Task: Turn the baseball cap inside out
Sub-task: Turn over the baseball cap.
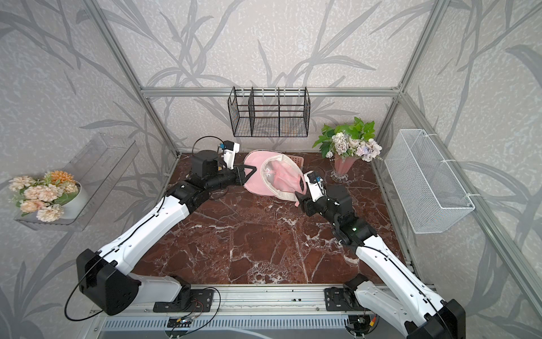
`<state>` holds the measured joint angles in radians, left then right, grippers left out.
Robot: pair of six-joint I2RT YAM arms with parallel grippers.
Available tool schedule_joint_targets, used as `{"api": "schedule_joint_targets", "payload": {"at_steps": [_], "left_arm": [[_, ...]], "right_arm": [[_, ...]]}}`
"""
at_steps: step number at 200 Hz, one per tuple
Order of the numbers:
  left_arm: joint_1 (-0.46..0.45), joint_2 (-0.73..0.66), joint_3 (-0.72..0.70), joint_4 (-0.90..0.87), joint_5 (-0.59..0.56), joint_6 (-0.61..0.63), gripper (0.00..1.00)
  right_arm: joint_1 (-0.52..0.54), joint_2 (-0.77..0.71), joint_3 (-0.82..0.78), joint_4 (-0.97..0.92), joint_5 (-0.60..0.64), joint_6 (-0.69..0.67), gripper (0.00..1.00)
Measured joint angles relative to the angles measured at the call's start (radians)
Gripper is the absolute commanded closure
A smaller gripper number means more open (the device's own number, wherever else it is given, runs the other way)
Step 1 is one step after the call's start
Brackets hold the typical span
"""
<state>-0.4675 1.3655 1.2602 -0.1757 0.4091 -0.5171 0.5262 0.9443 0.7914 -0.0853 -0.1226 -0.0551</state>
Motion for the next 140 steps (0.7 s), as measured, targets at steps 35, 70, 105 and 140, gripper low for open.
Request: {"api": "schedule_joint_targets", "payload": {"at_steps": [35, 70, 105, 140], "left_arm": [[-0.001, 0.01, 0.017, -0.003, 0.01, -0.029, 1.0], [-0.004, 0.013, 0.031, -0.013, 0.031, -0.037, 1.0], [-0.004, 0.013, 0.033, -0.021, 0.061, -0.037, 1.0], [-0.004, 0.014, 0.049, -0.041, 0.101, -0.037, 1.0]], "right_arm": [[0.125, 0.062, -0.001, 0.018, -0.027, -0.13, 0.35], [0.164, 0.143, -0.002, 0.075, 0.047, -0.212, 0.36], [0.169, 0.194, -0.002, 0.137, 0.124, -0.279, 0.39], [0.169, 0.238, -0.002, 0.167, 0.165, -0.332, 0.61]]}}
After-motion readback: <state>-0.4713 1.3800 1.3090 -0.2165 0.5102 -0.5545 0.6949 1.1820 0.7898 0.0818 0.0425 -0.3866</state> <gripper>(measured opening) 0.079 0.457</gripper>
